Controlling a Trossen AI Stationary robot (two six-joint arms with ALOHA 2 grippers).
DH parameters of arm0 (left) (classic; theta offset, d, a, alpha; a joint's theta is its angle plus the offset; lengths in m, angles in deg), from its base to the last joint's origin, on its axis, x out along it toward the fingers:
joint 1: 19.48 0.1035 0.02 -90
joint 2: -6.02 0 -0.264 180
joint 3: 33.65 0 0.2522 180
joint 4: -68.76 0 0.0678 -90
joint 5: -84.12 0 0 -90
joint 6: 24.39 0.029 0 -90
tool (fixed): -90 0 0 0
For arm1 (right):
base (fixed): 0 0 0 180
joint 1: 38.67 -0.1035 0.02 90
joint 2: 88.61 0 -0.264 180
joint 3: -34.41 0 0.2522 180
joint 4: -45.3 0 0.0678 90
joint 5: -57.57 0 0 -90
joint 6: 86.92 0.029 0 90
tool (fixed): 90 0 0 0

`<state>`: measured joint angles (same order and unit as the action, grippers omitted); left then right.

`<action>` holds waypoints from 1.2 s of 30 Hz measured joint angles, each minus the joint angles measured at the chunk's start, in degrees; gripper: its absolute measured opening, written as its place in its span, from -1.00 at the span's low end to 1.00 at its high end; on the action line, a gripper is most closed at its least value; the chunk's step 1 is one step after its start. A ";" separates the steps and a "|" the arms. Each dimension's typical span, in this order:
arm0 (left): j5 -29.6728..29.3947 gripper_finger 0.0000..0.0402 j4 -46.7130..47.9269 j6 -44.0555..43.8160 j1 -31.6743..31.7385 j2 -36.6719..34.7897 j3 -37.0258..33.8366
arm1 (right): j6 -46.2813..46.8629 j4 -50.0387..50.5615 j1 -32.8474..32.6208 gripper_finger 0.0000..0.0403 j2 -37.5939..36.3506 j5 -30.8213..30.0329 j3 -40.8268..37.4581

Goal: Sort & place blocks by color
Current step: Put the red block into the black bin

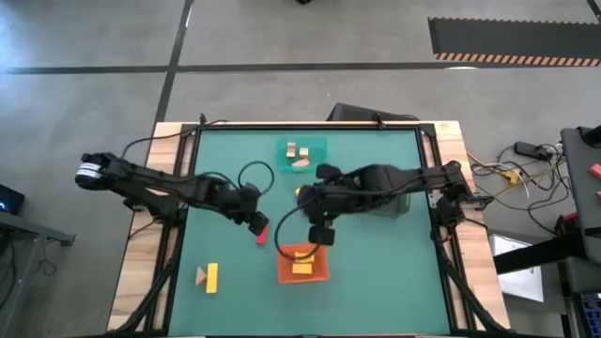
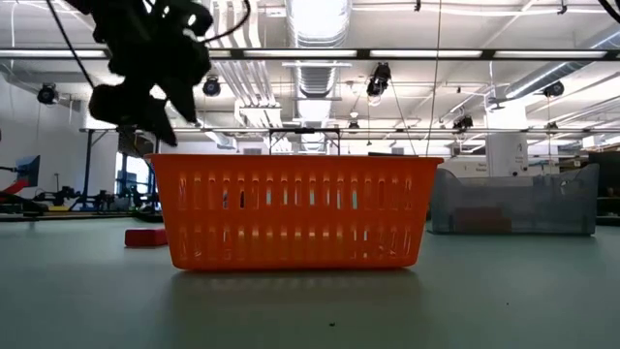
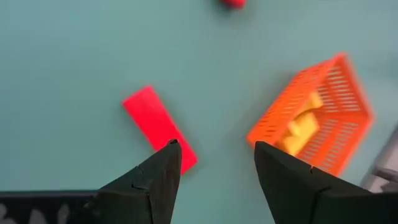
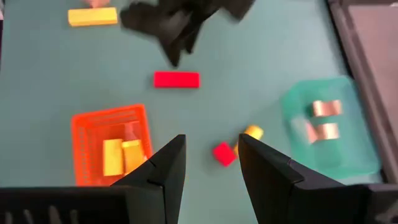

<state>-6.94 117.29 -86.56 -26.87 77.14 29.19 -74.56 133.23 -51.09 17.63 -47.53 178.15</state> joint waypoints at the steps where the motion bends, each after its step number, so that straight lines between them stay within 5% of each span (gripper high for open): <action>1: 0.06 -0.07 -0.03 -0.83 -0.25 1.26 0.00 | -0.80 -0.13 0.44 -0.32 -0.47 -0.03 0.00; 16: -0.90 -0.07 0.44 -6.55 -0.52 17.58 0.69 | -12.45 -0.70 5.86 -0.32 -6.80 0.50 -0.04; 36: -4.24 -0.07 0.23 -11.95 -0.60 21.50 1.98 | -17.31 0.98 5.98 -0.32 -10.67 0.56 -0.07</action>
<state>-11.18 117.52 -98.52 -27.47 98.63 31.17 -91.87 134.21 -45.11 6.96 -46.98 178.08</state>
